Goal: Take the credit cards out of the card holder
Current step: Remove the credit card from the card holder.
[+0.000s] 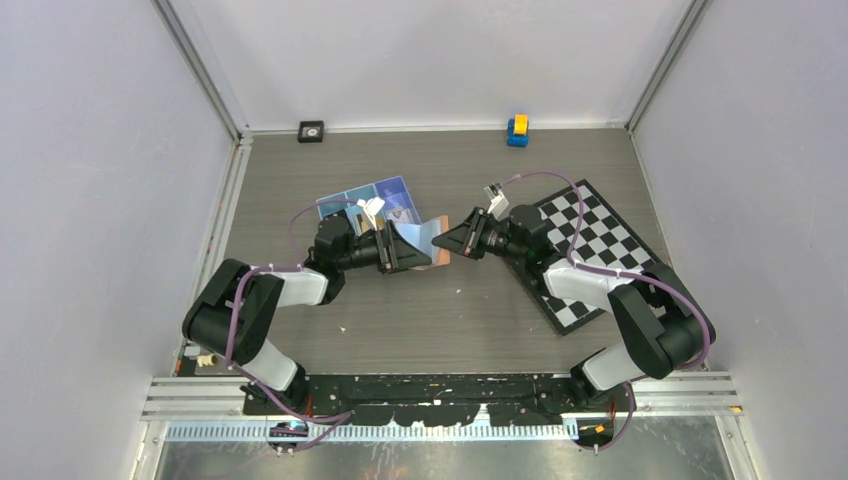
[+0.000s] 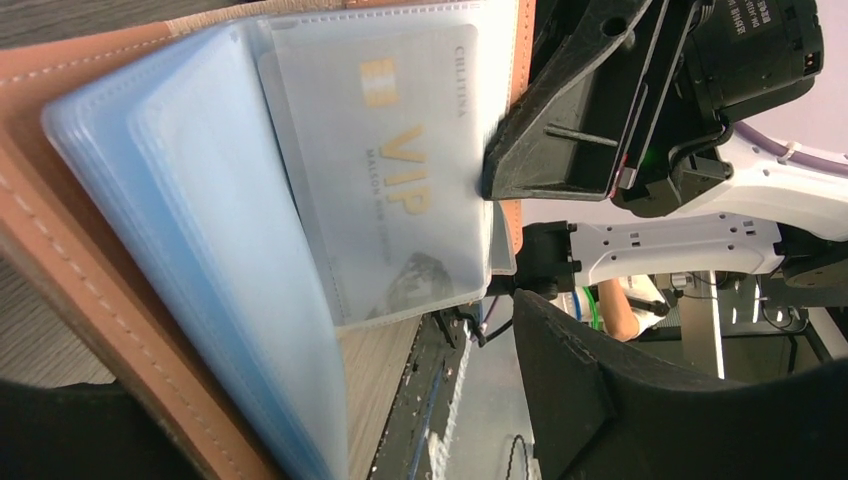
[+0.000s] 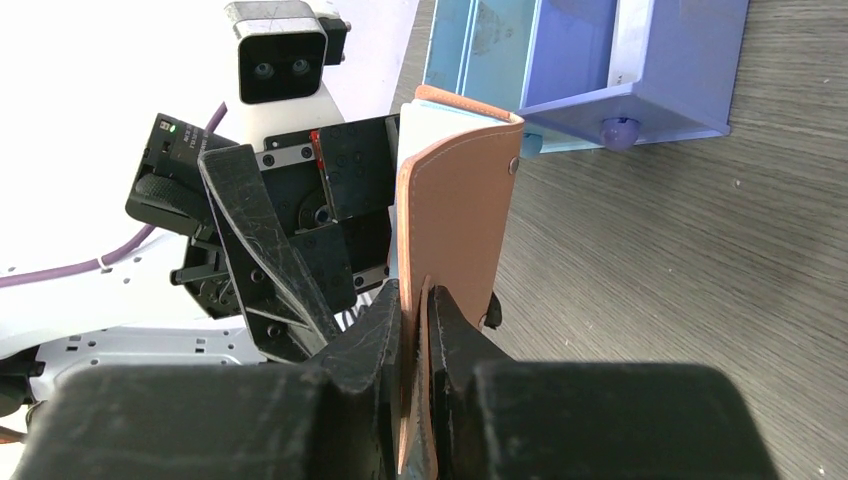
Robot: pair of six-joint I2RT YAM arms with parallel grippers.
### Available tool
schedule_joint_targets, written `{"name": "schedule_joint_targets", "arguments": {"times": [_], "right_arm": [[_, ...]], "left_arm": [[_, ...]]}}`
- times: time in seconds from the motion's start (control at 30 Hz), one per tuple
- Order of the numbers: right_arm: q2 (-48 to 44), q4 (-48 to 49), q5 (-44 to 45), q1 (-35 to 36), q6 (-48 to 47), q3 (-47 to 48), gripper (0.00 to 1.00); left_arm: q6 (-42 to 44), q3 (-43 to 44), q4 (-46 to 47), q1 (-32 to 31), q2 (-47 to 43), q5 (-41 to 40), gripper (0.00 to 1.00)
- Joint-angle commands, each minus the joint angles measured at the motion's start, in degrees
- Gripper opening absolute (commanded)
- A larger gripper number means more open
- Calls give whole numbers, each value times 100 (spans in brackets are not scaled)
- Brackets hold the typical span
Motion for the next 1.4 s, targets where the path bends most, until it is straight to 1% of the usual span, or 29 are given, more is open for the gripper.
{"name": "schedule_joint_targets", "arguments": {"times": [0.0, 0.03, 0.1, 0.23, 0.3, 0.37, 0.43, 0.5, 0.53, 0.63, 0.73, 0.8, 0.83, 0.93, 1.0, 1.03, 1.2, 1.37], "right_arm": [[-28, 81, -221, 168, -170, 178, 6], [-34, 88, -239, 195, -185, 188, 6], [-34, 106, -282, 247, -218, 212, 6], [-53, 83, -264, 287, -252, 219, 6], [-69, -40, -186, 291, -305, 225, 7], [-98, -203, -54, 284, -371, 232, 12], [-120, -318, 32, 273, -429, 236, 20], [-123, -350, 52, 267, -440, 238, 32], [-119, -354, 45, 263, -439, 237, 35], [-121, -310, 31, 265, -433, 220, 36], [-116, -226, -19, 261, -404, 209, 31], [-133, -55, -85, 265, -346, 158, 29], [-132, 63, -128, 265, -291, 140, 31], [-224, 256, -200, 262, -233, 78, 43], [-333, 154, -86, 263, -302, 37, 46], [-394, 96, -27, 254, -343, 19, 46], [-566, 6, 118, 244, -413, -41, 34], [-634, -68, 202, 219, -452, -57, 33]], "left_arm": [[215, 91, 200, -24, -330, 58, 70], [263, 88, 128, -24, -348, 32, 68], [351, 100, -34, -7, -412, -33, 60], [462, 60, -183, 74, -551, -130, 30], [472, -14, -188, 141, -658, -205, 18], [493, -86, -199, 229, -804, -280, 7], [541, -141, -263, 270, -939, -358, 2], [665, -149, -435, 276, -1075, -424, 0], [723, -149, -529, 276, -1145, -449, 0], [865, -179, -756, 276, -1354, -607, 0], [960, -197, -911, 276, -1494, -695, 0], [973, -198, -937, 276, -1521, -716, 0], [966, -202, -940, 276, -1510, -710, 0], [956, -173, -967, 274, -1447, -711, 0], [964, -172, -981, 276, -1439, -719, 0], [965, -175, -990, 276, -1453, -723, 0], [980, -179, -1040, 276, -1489, -753, 0], [963, -155, -1043, 276, -1442, -716, 0]]}}
